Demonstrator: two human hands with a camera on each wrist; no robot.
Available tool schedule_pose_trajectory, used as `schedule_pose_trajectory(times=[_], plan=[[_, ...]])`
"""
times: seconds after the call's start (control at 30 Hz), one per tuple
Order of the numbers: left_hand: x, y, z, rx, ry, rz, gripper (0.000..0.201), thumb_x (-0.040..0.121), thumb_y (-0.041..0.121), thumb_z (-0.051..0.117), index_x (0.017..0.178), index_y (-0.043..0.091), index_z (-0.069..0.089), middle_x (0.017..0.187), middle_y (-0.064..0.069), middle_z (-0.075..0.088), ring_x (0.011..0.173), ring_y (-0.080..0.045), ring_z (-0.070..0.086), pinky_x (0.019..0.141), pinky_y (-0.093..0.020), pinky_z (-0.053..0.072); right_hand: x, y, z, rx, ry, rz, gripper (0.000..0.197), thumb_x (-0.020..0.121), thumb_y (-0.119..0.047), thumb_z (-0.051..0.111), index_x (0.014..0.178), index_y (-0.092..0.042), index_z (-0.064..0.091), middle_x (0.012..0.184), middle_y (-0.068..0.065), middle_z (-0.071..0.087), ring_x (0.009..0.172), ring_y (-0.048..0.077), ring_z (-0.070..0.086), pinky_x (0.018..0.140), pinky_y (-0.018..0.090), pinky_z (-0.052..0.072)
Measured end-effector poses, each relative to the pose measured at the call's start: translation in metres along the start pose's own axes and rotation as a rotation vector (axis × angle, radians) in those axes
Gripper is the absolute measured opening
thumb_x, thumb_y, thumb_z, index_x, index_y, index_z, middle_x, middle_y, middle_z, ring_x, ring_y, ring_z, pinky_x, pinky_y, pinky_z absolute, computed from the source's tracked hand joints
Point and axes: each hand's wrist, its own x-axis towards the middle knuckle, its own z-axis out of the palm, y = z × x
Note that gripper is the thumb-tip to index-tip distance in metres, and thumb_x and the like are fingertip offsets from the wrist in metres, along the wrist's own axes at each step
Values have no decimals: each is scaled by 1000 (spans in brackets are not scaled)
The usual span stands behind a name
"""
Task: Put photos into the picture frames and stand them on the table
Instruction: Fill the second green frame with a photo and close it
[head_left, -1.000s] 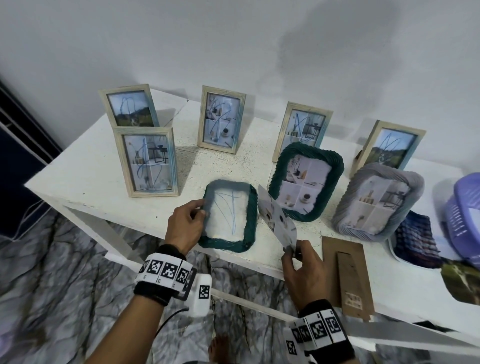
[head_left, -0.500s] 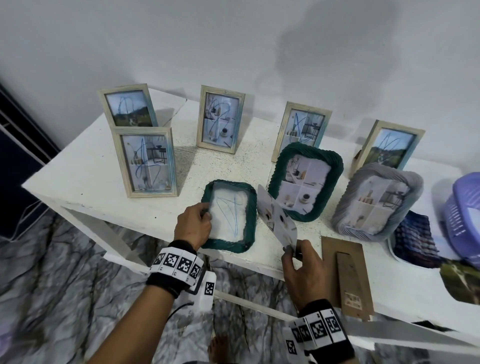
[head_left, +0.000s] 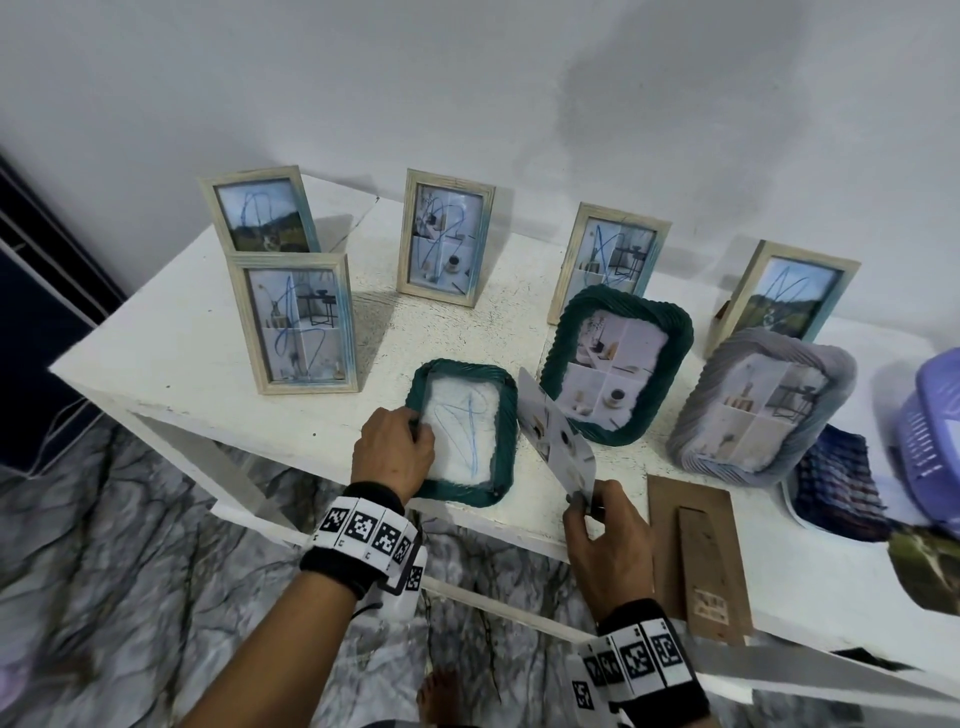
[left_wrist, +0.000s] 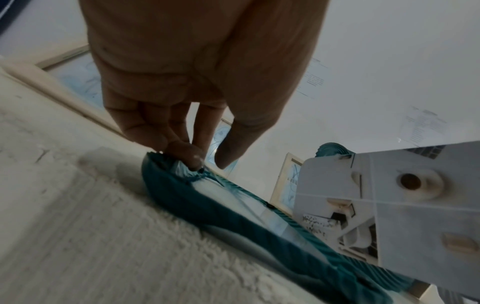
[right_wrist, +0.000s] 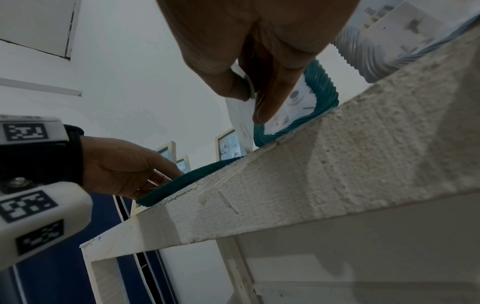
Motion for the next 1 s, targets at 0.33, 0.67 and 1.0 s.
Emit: schedule_pose_trajectory(times=[0.33, 0.67, 1.0], plan=[[-3, 1, -2, 20, -19, 14, 38, 96, 33, 51, 127, 14, 60, 123, -15, 56, 115, -33, 53, 92, -36, 42, 2, -2, -1, 3, 4, -13, 19, 79, 5, 71, 78, -7, 57, 70, 3, 63, 65, 9, 57, 58, 15, 40], [-2, -1, -2, -12, 7, 24, 35, 96, 34, 51, 125, 17, 60, 120, -12, 56, 111, -31, 54, 88, -35, 42, 2, -7, -5, 42, 25, 19, 17, 83, -3, 69, 76, -10, 55, 69, 1, 64, 64, 13, 62, 57, 12, 41], [-40, 24, 2, -483, -178, 228, 25, 94, 37, 60, 113, 23, 68, 97, 6, 69, 89, -8, 65, 79, -24, 54, 1, -22, -24, 486, -2, 314, 15, 89, 0, 62, 76, 1, 55, 68, 2, 66, 71, 7, 69, 63, 20, 52]])
